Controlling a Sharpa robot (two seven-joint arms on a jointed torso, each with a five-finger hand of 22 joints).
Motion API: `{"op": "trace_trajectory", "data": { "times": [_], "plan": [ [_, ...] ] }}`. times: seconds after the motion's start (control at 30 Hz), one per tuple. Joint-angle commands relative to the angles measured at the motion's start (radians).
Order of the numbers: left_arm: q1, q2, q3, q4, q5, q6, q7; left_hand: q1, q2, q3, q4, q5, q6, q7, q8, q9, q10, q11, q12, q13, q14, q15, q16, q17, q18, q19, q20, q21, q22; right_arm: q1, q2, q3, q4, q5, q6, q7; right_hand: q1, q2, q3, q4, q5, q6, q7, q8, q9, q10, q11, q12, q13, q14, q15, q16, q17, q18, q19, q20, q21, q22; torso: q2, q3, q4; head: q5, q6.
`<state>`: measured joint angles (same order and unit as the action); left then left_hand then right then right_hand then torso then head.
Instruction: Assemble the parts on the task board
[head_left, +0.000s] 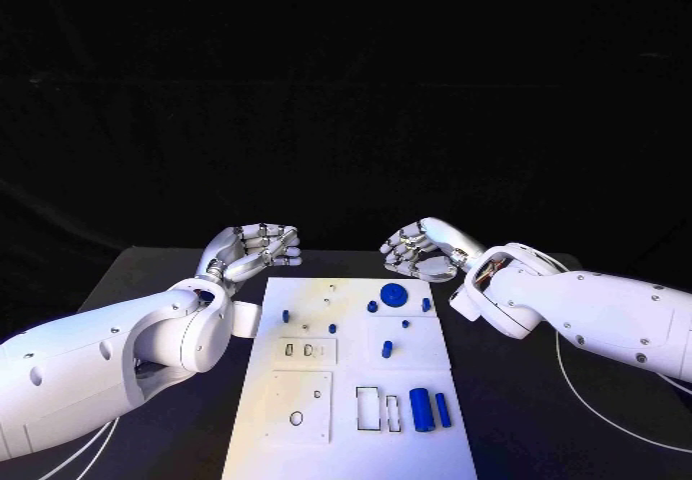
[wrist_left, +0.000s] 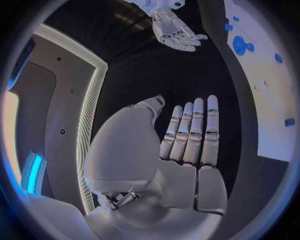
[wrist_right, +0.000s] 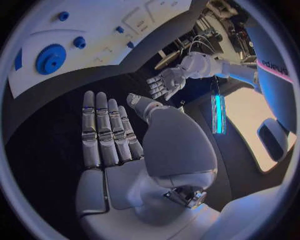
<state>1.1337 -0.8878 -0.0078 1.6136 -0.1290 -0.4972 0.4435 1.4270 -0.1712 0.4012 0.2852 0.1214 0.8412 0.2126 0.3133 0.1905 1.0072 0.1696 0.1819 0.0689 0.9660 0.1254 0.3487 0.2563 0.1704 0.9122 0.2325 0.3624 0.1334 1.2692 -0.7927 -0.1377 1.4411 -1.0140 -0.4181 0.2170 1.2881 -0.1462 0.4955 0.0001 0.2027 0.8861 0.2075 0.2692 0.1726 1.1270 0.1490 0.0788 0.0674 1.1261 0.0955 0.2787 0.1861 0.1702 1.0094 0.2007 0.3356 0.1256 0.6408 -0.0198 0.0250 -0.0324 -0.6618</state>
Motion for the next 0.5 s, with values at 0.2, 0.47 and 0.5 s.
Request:
{"op": "trace_trajectory", "data": {
  "times": [0.2,0.47,0.5],
  "plan": [
    [0.010,-0.025,0.005,0.073,-0.027,0.054,-0.024,-0.003,-0.010,0.004,0.001,-0.007,0.005,0.008,0.001,0.001,0.007,-0.002,-0.009,0.000,0.011,-0.002,0.006,0.007,0.014,0.011,-0.003,0.006,0.001,0.013,0.014,0.002,0.009,-0.498,0.100,-0.190,-0.015,-0.059,-0.025,-0.003,0.018,0.070,-0.036,0.006,0.017,0.085,-0.048,-0.014,0.009,0.261,-0.078,0.165,0.188,0.010,0.165,-0.082,0.202,0.118,0.047,-0.0135,0.0245,-0.028,-0.001],
    [0.018,-0.034,0.012,0.101,-0.028,0.058,-0.029,-0.006,-0.010,0.003,0.001,-0.007,0.003,0.009,0.000,0.001,0.005,-0.001,-0.013,-0.001,0.013,-0.003,0.008,0.009,0.014,0.014,-0.004,0.008,0.001,0.015,0.035,0.002,0.004,-0.672,0.120,-0.248,-0.020,-0.085,-0.041,0.033,0.014,0.077,-0.052,-0.005,0.031,0.064,-0.058,-0.015,0.030,0.281,-0.091,0.359,0.385,0.008,0.168,-0.095,0.331,0.221,0.069,-0.0176,0.0379,-0.035,0.003],
    [0.019,-0.035,0.013,0.103,-0.028,0.059,-0.029,-0.006,-0.010,0.003,0.001,-0.007,0.003,0.009,0.000,0.001,0.005,-0.001,-0.013,-0.001,0.013,-0.003,0.008,0.009,0.014,0.014,-0.004,0.008,0.001,0.015,0.038,0.002,0.003,-0.687,0.125,-0.253,-0.020,-0.088,-0.047,0.039,0.015,0.074,-0.052,-0.008,0.034,0.057,-0.059,-0.015,0.033,0.286,-0.090,0.392,0.411,0.007,0.173,-0.096,0.365,0.256,0.071,-0.0184,0.0392,-0.036,0.004]
  ]
}}
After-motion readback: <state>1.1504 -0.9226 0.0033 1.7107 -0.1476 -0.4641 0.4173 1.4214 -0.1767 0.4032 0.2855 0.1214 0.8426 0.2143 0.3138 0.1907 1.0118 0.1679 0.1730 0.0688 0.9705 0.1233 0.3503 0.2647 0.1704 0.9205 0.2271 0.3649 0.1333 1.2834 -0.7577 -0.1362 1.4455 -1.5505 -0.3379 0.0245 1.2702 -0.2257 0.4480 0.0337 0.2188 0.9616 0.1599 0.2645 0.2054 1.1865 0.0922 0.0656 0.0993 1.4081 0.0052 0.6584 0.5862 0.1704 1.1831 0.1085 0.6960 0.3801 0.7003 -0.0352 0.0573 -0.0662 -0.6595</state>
